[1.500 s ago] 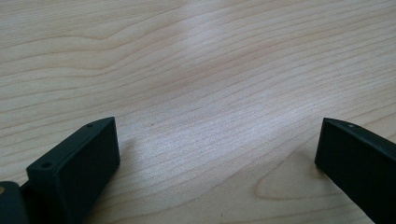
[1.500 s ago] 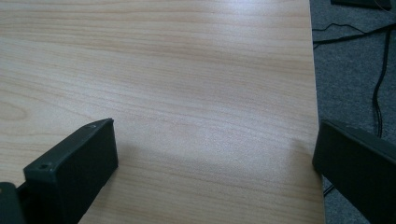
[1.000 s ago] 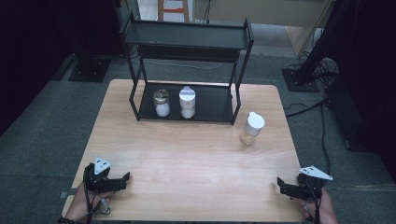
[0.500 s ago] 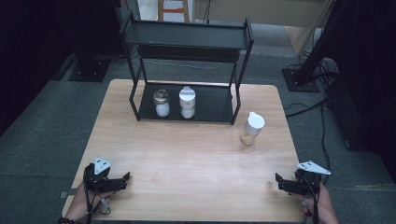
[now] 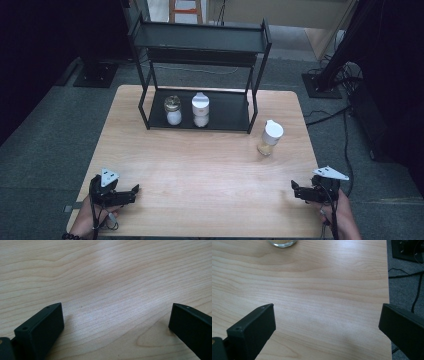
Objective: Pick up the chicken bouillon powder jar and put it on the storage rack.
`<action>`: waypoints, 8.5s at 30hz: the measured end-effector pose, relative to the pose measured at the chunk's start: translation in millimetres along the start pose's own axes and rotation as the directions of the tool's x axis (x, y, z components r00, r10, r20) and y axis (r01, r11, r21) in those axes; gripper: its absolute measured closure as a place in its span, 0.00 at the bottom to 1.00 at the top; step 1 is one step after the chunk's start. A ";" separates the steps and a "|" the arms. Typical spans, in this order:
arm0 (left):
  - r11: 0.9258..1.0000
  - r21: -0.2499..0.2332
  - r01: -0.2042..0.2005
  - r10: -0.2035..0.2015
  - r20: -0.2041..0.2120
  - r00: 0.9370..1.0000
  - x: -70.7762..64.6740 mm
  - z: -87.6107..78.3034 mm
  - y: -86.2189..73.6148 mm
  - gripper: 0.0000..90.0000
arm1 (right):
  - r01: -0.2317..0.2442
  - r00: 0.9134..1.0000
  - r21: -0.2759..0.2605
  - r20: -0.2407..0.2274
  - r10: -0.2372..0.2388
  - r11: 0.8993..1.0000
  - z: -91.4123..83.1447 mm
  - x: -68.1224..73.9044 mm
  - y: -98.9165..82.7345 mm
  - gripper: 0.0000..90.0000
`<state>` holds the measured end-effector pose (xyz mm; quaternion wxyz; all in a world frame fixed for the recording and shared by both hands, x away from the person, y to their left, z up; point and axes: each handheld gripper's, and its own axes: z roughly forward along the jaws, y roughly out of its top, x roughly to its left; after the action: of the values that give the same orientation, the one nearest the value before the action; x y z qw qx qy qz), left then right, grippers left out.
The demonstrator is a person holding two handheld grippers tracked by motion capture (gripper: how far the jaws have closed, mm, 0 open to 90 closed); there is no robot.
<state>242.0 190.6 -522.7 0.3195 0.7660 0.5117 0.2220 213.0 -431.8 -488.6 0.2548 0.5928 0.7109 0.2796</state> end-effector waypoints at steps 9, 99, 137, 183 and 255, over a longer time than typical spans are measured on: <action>1.000 0.000 0.000 0.000 0.000 1.000 0.0 0.0 0.0 0.00 | 0.016 1.000 -0.003 -0.004 -0.016 1.000 3.0 3.9 10.7 0.00; 1.000 0.003 -0.001 0.001 0.002 1.000 0.1 0.0 0.4 0.00 | 0.093 0.995 0.017 -0.049 -0.092 0.996 61.5 47.6 102.4 0.00; 1.000 0.003 -0.006 0.006 0.004 1.000 0.4 0.2 0.6 0.00 | 0.088 0.996 -0.001 -0.032 -0.088 0.996 65.7 58.8 146.3 0.16; 1.000 0.003 -0.001 0.001 0.000 1.000 -0.2 0.1 0.5 0.00 | 0.154 0.983 0.008 -0.102 -0.152 0.988 68.8 107.8 168.0 0.33; 1.000 0.003 -0.001 0.001 0.000 1.000 -0.5 -0.1 0.2 0.00 | 0.187 0.974 0.008 -0.130 -0.184 0.982 124.2 176.3 246.8 0.33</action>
<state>241.9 190.1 -522.5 0.3184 0.7667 0.5117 0.2213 442.5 -211.4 -410.0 0.2273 0.5072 0.7809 0.2852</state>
